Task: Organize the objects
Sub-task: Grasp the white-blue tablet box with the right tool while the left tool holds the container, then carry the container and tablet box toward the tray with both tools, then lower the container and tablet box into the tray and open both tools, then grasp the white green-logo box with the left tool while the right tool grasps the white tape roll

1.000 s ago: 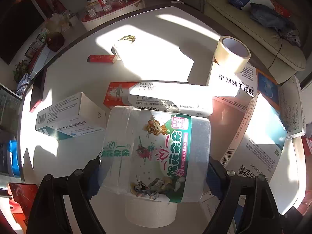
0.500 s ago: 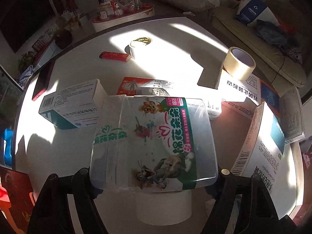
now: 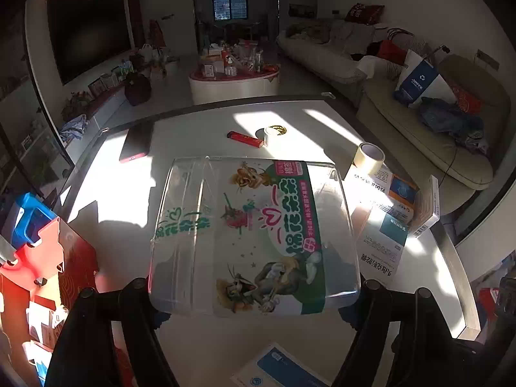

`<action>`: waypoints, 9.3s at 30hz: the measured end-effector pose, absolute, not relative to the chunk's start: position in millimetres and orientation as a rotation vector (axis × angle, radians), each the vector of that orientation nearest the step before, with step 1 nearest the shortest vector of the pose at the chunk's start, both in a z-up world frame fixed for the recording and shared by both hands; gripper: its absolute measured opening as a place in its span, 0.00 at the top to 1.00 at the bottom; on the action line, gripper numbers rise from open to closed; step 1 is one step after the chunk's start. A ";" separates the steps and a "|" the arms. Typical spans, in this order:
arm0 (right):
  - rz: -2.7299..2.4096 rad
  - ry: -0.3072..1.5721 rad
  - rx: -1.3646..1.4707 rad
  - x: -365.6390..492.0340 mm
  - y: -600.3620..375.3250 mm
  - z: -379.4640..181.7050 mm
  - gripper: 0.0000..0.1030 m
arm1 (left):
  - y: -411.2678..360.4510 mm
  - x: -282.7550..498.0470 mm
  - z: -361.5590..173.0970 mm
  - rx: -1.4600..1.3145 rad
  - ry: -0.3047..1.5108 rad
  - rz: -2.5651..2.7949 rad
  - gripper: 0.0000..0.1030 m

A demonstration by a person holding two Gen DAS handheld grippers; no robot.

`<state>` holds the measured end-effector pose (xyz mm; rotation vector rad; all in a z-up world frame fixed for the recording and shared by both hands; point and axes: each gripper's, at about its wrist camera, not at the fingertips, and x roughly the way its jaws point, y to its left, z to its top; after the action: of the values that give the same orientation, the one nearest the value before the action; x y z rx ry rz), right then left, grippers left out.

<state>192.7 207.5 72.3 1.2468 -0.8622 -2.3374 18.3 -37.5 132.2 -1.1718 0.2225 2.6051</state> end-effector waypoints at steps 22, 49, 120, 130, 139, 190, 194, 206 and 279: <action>-2.206 0.356 1.381 197.8 37.5 49.3 0.40 | -131.8 96.1 172.3 -1.040 0.068 2.746 0.19; -1.950 -1.080 1.244 211.8 169.7 78.7 0.40 | -131.4 125.4 159.2 -1.035 0.112 2.772 0.19; -1.889 -1.184 1.251 223.4 167.8 55.5 0.40 | -146.4 138.7 162.6 -1.011 0.126 2.836 0.19; -1.884 -1.199 1.253 221.9 170.0 52.3 0.40 | -148.8 139.1 161.7 -1.020 0.121 2.844 0.19; -1.882 -1.200 1.253 220.5 170.6 52.1 0.40 | -151.8 138.7 161.0 -1.028 0.122 2.850 0.19; -1.615 -0.968 1.192 179.8 1.4 103.5 0.40 | -289.1 135.8 148.4 -1.143 0.039 3.189 0.19; -1.530 -0.951 1.212 171.2 -48.0 103.1 0.40 | -304.6 135.5 137.7 -1.172 -0.008 3.206 0.19; -1.635 -0.740 1.290 104.0 -136.6 101.4 0.40 | -327.8 123.8 124.5 -1.206 -0.093 3.213 0.19; -2.358 -0.574 1.152 81.0 120.6 93.2 0.48 | -88.7 -82.3 169.6 -1.478 -0.320 2.522 0.09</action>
<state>81.0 120.6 93.2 1.1521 -0.5740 -2.3579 -82.3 -88.7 169.6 -1.4777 -0.3201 2.5219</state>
